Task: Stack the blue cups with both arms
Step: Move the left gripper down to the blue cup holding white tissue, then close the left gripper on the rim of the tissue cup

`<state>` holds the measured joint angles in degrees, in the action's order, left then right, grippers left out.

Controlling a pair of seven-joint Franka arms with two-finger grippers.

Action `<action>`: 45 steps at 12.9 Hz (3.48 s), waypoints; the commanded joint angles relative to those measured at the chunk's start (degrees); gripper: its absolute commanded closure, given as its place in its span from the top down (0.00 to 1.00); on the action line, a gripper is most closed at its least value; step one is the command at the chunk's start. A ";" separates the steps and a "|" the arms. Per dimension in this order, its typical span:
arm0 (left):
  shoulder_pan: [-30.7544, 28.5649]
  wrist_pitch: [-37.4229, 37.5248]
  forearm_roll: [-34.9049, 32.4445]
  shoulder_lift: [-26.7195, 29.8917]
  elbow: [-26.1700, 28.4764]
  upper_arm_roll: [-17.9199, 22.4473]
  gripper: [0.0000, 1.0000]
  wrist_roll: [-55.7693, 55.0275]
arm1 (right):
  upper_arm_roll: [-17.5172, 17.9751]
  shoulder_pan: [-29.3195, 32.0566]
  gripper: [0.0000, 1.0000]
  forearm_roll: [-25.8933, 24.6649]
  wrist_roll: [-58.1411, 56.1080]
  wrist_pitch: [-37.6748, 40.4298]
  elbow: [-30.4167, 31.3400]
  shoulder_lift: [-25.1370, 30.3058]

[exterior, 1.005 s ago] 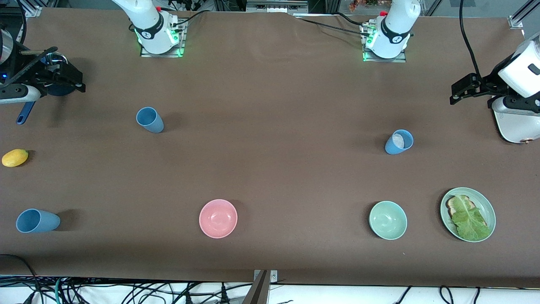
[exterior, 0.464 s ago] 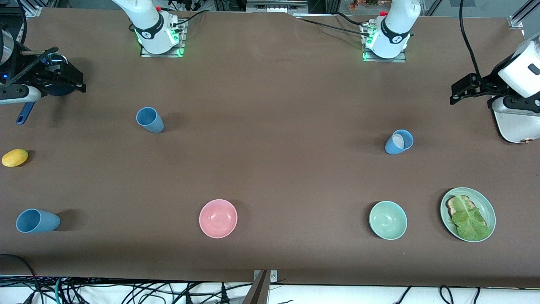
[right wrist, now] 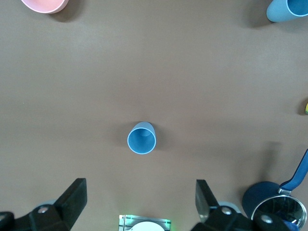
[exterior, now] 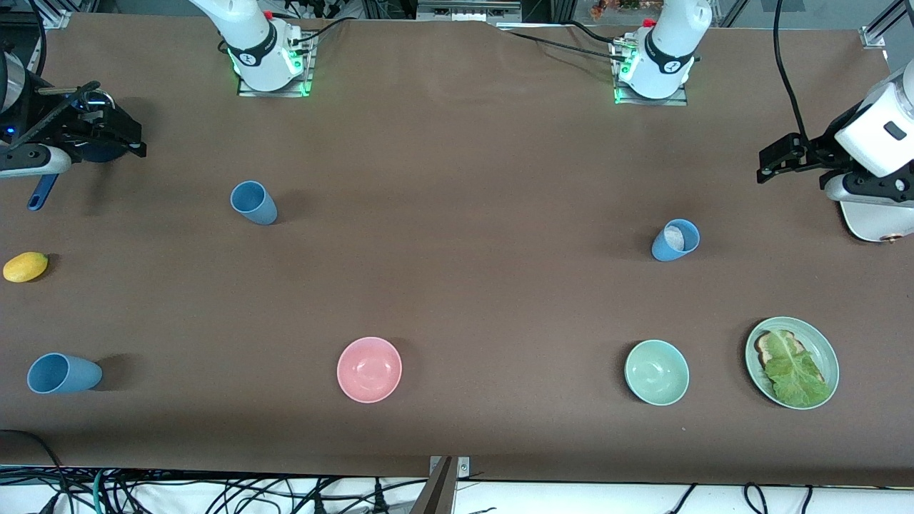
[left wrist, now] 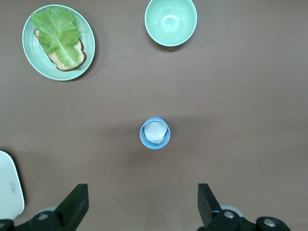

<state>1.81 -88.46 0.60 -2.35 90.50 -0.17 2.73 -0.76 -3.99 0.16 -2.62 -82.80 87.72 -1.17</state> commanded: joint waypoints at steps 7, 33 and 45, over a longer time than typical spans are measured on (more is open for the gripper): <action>-0.66 -6.81 0.80 -5.20 0.20 0.17 1.00 0.17 | 0.14 0.12 1.00 0.89 -0.46 0.09 0.17 0.29; -2.33 -46.63 -3.33 -4.33 34.92 0.25 1.00 0.79 | -0.38 0.21 1.00 0.10 0.69 0.18 0.96 0.03; -3.83 -61.82 -3.42 -6.09 45.46 0.25 1.00 4.92 | -0.30 0.21 1.00 0.10 0.69 0.09 0.96 -0.32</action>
<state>-1.69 -147.12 -1.74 -8.81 133.60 0.13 6.27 -1.11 -3.91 0.17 -2.40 -82.80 88.36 -1.91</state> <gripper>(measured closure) 0.000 0.000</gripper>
